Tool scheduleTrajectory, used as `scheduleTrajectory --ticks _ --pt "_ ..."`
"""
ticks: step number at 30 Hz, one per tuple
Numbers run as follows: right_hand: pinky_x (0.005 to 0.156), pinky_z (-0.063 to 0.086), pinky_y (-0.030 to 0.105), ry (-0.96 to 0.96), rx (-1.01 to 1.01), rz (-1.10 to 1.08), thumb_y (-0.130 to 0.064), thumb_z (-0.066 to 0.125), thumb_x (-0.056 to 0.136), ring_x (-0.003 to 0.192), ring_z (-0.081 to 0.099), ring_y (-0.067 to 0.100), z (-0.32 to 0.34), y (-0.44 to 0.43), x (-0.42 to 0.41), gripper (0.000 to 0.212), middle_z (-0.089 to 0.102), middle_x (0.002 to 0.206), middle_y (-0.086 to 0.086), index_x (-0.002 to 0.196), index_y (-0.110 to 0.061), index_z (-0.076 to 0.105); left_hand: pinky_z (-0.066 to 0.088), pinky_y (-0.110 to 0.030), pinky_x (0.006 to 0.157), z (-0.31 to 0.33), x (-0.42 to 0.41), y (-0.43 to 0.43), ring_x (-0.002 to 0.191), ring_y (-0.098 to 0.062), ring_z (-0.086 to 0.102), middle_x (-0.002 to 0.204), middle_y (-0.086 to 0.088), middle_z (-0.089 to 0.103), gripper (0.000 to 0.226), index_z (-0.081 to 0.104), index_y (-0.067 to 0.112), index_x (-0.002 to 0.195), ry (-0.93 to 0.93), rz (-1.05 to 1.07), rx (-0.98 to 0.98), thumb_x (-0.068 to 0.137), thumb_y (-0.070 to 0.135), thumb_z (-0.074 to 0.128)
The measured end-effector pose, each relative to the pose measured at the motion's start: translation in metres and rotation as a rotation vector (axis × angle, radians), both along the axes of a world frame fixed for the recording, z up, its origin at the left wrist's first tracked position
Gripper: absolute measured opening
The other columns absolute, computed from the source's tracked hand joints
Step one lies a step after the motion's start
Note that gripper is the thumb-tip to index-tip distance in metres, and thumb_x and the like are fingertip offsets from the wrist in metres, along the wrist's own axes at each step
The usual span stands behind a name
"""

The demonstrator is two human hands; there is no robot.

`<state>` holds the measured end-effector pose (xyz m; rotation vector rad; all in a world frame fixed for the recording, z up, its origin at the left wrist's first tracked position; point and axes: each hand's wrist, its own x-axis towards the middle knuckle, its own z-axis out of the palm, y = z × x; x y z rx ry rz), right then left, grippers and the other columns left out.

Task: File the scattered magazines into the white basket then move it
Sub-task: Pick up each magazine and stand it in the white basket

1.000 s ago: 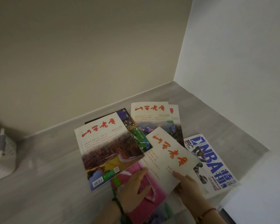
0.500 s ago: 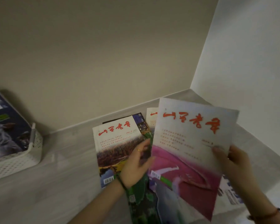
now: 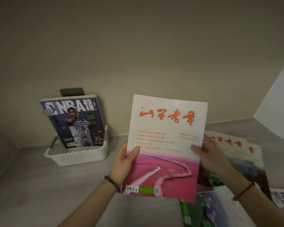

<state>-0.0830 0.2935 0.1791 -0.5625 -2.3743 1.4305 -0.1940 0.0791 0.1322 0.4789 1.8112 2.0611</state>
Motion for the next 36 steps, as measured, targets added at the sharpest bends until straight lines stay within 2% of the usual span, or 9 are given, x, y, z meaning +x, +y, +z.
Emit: scheduleTrajectory --ticks 2,4,8,11,17,22,28,32,36 --pt "0.085 0.053 0.038 -0.081 -0.002 0.120 -0.002 0.046 0.089 0.106 0.059 0.024 -0.012 -0.033 -0.031 0.030 0.060 0.123 0.009 0.118 -0.009 0.049 0.055 -0.016 0.061 -0.003 -0.011 -0.040 0.081 -0.009 0.070 0.086 0.010 0.075 0.022 0.058 0.024 0.102 -0.002 0.111 -0.049 0.087 0.009 0.052" --pt "0.080 0.050 0.025 -0.062 0.012 0.149 -0.002 0.047 0.088 0.114 0.054 0.021 -0.014 -0.065 -0.063 0.034 0.057 0.128 0.006 0.122 -0.009 0.049 0.054 -0.015 0.066 0.000 -0.027 -0.075 0.085 -0.006 0.067 0.092 0.012 0.070 0.021 0.058 0.026 0.096 0.017 0.234 -0.102 0.087 0.008 0.052" --pt "0.064 0.049 0.008 0.091 -0.065 0.197 0.003 0.050 0.086 0.097 0.059 0.017 0.010 -0.123 -0.135 0.030 0.062 0.114 0.008 0.115 -0.002 0.055 0.046 -0.030 0.086 0.030 -0.077 -0.142 0.094 -0.015 0.058 0.103 0.003 0.061 0.012 0.054 0.023 0.095 0.102 0.418 -0.259 0.094 0.020 0.042" --pt "0.061 0.049 0.004 0.235 -0.094 0.157 0.008 0.054 0.082 0.092 0.060 0.019 0.035 -0.158 -0.187 0.025 0.065 0.111 0.018 0.107 0.007 0.059 0.051 -0.025 0.068 0.066 -0.121 -0.183 0.082 -0.014 0.058 0.097 0.002 0.060 0.019 0.055 0.020 0.091 0.166 0.479 -0.348 0.095 0.026 0.037" --pt "0.077 0.053 0.031 0.281 -0.136 0.116 0.003 0.057 0.083 0.104 0.062 0.030 0.049 -0.201 -0.272 0.023 0.063 0.115 0.022 0.105 0.008 0.060 0.047 -0.023 0.058 0.100 -0.203 -0.231 0.070 -0.011 0.057 0.087 0.004 0.063 0.023 0.062 0.012 0.106 0.301 0.549 -0.486 0.091 0.022 0.048" --pt "0.070 0.049 0.022 0.185 -0.063 0.030 0.001 0.060 0.081 0.093 0.064 0.021 0.013 -0.216 -0.313 0.020 0.068 0.109 0.018 0.100 0.005 0.065 0.050 -0.027 0.064 0.060 -0.249 -0.241 0.085 -0.022 0.061 0.098 -0.008 0.066 0.020 0.065 0.003 0.102 0.141 0.580 -0.420 0.086 0.012 0.057" --pt "0.052 0.052 0.015 0.078 -0.021 -0.071 -0.003 0.067 0.075 0.055 0.061 0.013 -0.042 -0.219 -0.338 0.002 0.069 0.072 0.009 0.075 -0.002 0.069 0.056 -0.039 0.079 -0.005 -0.283 -0.242 0.089 -0.028 0.064 0.099 -0.014 0.068 0.008 0.064 0.006 0.087 -0.021 0.615 -0.403 0.079 0.008 0.065" --pt "0.058 0.050 0.022 0.055 -0.095 -0.131 -0.006 0.072 0.072 0.061 0.060 0.012 -0.076 -0.223 -0.347 0.017 0.065 0.070 0.000 0.067 -0.018 0.060 0.045 -0.016 0.055 -0.034 -0.289 -0.243 0.068 -0.008 0.057 0.083 -0.004 0.064 0.004 0.062 0.007 0.081 0.007 0.625 -0.464 0.079 0.008 0.066" --pt "0.054 0.040 0.016 0.065 -0.160 -0.263 -0.019 0.078 0.067 0.060 0.056 0.005 -0.094 -0.225 -0.351 0.020 0.058 0.062 -0.011 0.069 -0.018 0.058 0.041 -0.017 0.057 -0.048 -0.291 -0.246 0.067 -0.002 0.051 0.073 0.010 0.057 0.018 0.053 0.018 0.074 0.003 0.704 -0.479 0.075 0.016 0.070"
